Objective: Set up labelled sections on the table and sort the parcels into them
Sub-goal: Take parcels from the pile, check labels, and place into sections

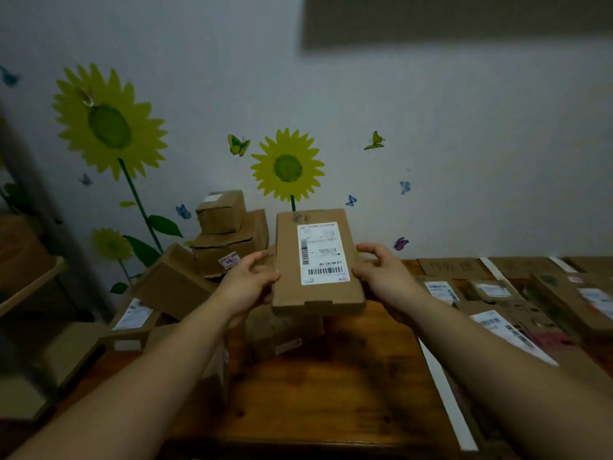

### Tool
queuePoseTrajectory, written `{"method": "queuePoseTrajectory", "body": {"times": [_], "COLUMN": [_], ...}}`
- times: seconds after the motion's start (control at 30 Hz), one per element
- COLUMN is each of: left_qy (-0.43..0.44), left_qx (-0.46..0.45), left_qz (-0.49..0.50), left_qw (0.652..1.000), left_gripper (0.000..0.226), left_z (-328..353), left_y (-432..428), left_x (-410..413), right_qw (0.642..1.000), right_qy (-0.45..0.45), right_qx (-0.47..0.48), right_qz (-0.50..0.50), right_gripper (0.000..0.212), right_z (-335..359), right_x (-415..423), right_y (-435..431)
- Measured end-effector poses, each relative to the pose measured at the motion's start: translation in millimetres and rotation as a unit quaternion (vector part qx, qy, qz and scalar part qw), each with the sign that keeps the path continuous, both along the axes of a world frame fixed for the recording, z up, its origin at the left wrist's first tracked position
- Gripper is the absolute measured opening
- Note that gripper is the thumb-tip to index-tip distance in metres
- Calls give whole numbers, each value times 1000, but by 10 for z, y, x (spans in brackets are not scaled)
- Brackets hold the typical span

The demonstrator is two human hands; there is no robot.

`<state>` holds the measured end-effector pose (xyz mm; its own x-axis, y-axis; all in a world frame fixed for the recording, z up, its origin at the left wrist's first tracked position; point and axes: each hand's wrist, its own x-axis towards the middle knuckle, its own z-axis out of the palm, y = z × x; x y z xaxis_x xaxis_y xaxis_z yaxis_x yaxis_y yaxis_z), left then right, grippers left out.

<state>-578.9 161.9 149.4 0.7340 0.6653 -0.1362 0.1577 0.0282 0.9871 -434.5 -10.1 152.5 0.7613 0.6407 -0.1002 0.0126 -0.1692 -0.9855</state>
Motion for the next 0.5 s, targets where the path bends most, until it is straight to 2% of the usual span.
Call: {"method": "queuePoseTrajectory", "body": {"times": [0.1, 0.5], "left_qy": [-30, -60], "left_qx": [4, 0], "left_qz": [-19, -93], "left_qw": [999, 994], "left_gripper": [53, 57], "left_z": [-82, -357], "left_y": [41, -622], "left_x": [-108, 5], "right_qw": [999, 986], "right_qy": [-21, -80], "right_qx": [4, -46], "right_qz": [-26, -140], "right_gripper": [54, 40], "right_z": [-57, -280], "right_x": [-206, -449], "right_y": [-31, -848]}}
